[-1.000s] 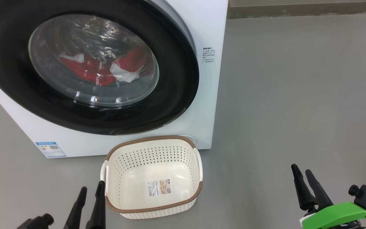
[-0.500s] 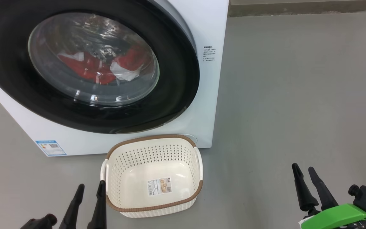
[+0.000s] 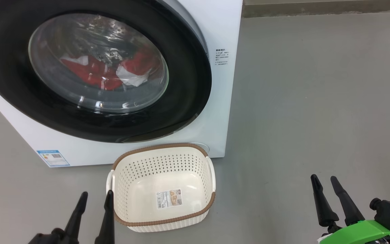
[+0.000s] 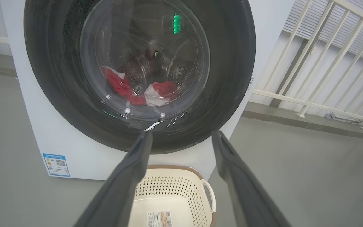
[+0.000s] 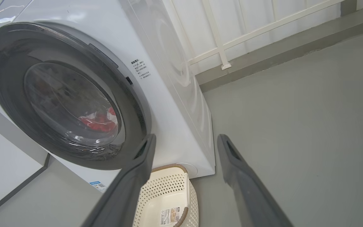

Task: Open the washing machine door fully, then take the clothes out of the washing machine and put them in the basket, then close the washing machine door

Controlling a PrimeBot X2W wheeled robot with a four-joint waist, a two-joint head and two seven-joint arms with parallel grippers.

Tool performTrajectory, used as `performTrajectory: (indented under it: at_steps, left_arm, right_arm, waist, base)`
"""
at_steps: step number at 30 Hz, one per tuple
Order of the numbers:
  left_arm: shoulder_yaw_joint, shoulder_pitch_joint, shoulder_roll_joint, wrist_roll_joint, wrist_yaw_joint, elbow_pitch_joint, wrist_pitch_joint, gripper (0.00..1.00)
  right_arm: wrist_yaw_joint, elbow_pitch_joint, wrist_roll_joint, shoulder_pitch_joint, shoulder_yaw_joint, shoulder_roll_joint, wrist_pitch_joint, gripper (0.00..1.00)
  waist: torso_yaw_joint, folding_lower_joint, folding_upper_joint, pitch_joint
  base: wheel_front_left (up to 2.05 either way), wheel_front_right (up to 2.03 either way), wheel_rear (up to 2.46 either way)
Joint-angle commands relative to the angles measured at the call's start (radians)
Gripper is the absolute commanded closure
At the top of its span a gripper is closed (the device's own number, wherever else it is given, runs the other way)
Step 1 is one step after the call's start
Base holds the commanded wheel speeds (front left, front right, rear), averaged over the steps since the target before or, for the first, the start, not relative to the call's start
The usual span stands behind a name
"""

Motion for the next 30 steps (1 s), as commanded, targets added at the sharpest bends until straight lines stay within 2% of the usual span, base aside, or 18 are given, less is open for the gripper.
performTrajectory:
  at_steps: [1, 14, 30]
  left_arm:
    - [0.023, 0.004, 0.012, 0.040, 0.007, -0.034, -0.017, 0.00]
    - [0.031, 0.013, 0.014, 0.158, 0.020, -0.037, -0.056, 0.00]
    - [0.045, 0.006, 0.014, 0.115, 0.017, -0.008, -0.056, 0.00]
  right_arm:
    - [-0.001, -0.031, -0.030, -0.003, 0.017, -0.023, -0.019, 0.00]
    - [-0.001, -0.041, -0.133, 0.011, -0.007, -0.020, -0.058, 0.00]
    - [-0.001, -0.037, -0.128, 0.014, -0.022, -0.014, -0.058, 0.00]
  waist:
    - [-0.001, -0.0001, 0.0000, -0.001]
    - [0.001, -0.0001, 0.0000, 0.004]
    - [-0.002, -0.0001, 0.0000, 0.007]
  base:
    - [0.00, 0.00, 0.00]
    - [0.00, 0.00, 0.00]
    - [0.00, 0.00, 0.00]
